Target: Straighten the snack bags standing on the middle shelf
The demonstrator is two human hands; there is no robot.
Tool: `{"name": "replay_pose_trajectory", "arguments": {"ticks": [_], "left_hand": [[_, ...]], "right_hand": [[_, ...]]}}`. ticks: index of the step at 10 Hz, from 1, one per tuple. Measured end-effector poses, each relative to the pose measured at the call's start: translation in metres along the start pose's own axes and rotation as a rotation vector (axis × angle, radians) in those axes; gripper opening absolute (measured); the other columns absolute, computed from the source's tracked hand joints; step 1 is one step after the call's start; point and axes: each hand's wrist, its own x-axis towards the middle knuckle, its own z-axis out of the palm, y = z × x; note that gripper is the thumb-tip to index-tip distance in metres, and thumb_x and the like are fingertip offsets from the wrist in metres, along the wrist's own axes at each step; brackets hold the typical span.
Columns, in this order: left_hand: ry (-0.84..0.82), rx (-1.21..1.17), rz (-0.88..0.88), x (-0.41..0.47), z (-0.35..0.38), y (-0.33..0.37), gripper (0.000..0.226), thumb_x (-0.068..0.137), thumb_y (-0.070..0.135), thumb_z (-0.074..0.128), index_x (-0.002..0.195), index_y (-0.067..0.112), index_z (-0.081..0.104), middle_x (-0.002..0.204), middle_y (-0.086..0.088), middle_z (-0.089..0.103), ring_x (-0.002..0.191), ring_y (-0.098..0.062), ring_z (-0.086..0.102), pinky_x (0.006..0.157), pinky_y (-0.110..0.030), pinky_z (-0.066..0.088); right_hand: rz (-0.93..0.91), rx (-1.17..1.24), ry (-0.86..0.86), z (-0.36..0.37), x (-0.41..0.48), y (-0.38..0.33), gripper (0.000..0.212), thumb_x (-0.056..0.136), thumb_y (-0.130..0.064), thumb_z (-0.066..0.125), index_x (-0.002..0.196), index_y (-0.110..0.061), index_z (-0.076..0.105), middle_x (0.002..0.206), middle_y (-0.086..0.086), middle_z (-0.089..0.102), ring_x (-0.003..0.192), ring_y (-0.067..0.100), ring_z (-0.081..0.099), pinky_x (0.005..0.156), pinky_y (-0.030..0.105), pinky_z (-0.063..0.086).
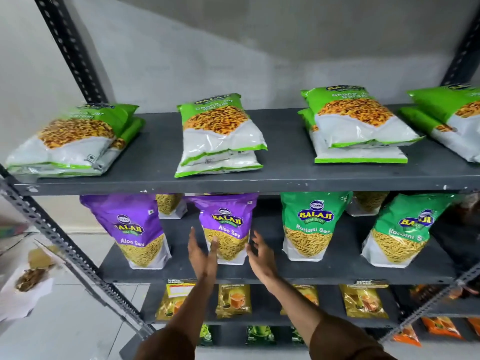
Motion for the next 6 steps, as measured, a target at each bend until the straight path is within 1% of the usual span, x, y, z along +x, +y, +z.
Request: {"name": "replay_pose_trajectory", "arguments": {"ticks": [1, 2, 3, 4, 5, 6], "left_hand": [[-0.244, -0.117, -0.107, 0.036, -0.013, -0.015, 0.08, 0.069, 0.047, 0.076, 0.14, 0.039, 0.041, 0.147, -0.004, 0.052, 0.131, -0.026, 0.053, 0.106, -0.055, 0.045], [-0.342, -0.19, -0.111, 0.057, -0.015, -0.033, 0.081, 0.066, 0.046, 0.077, 0.139, 0.034, 0.044, 0.145, -0.005, 0.053, 0.131, -0.029, 0.053, 0.104, -0.06, 0.044], [-0.335, -0.166, -0.056, 0.056, -0.022, -0.028, 0.077, 0.072, 0.043, 0.072, 0.141, 0.032, 0.042, 0.137, 0.007, 0.056, 0.128, -0.024, 0.056, 0.103, -0.055, 0.048], [-0.358, -0.118, 0.005, 0.055, -0.033, -0.025, 0.071, 0.077, 0.039, 0.067, 0.142, 0.035, 0.038, 0.132, 0.015, 0.055, 0.128, -0.021, 0.055, 0.104, -0.045, 0.048], [-0.427, -0.01, 0.084, 0.054, -0.043, -0.016, 0.075, 0.082, 0.043, 0.066, 0.146, 0.041, 0.028, 0.137, 0.016, 0.054, 0.131, -0.02, 0.052, 0.105, -0.045, 0.047], [-0.421, 0.095, 0.123, 0.054, -0.049, -0.016, 0.077, 0.087, 0.044, 0.062, 0.151, 0.035, 0.019, 0.146, -0.001, 0.051, 0.131, -0.028, 0.052, 0.104, -0.051, 0.047]], "right_hand": [[0.006, -0.014, 0.078, 0.023, -0.003, -0.013, 0.039, 0.095, -0.027, 0.059, 0.131, -0.015, 0.058, 0.114, 0.009, 0.075, 0.102, 0.023, 0.072, 0.087, 0.034, 0.058], [0.0, -0.033, 0.123, 0.038, 0.0, -0.014, 0.035, 0.094, -0.031, 0.06, 0.125, -0.016, 0.062, 0.11, 0.01, 0.074, 0.097, 0.024, 0.073, 0.085, 0.043, 0.06], [0.007, -0.064, 0.136, 0.059, 0.003, -0.011, 0.036, 0.093, -0.032, 0.06, 0.124, -0.014, 0.062, 0.11, 0.012, 0.067, 0.1, 0.026, 0.07, 0.086, 0.043, 0.06], [-0.006, -0.081, 0.137, 0.068, 0.0, -0.016, 0.036, 0.094, -0.031, 0.06, 0.125, -0.013, 0.062, 0.107, 0.009, 0.063, 0.101, 0.028, 0.068, 0.085, 0.039, 0.059], [0.02, -0.132, 0.123, 0.071, -0.003, -0.023, 0.043, 0.094, -0.032, 0.059, 0.134, -0.014, 0.055, 0.112, 0.012, 0.062, 0.108, 0.031, 0.065, 0.085, 0.034, 0.053], [0.02, -0.09, 0.154, 0.07, -0.008, -0.022, 0.058, 0.095, -0.032, 0.058, 0.147, -0.013, 0.04, 0.133, 0.017, 0.057, 0.126, 0.032, 0.056, 0.096, 0.032, 0.046]]}}
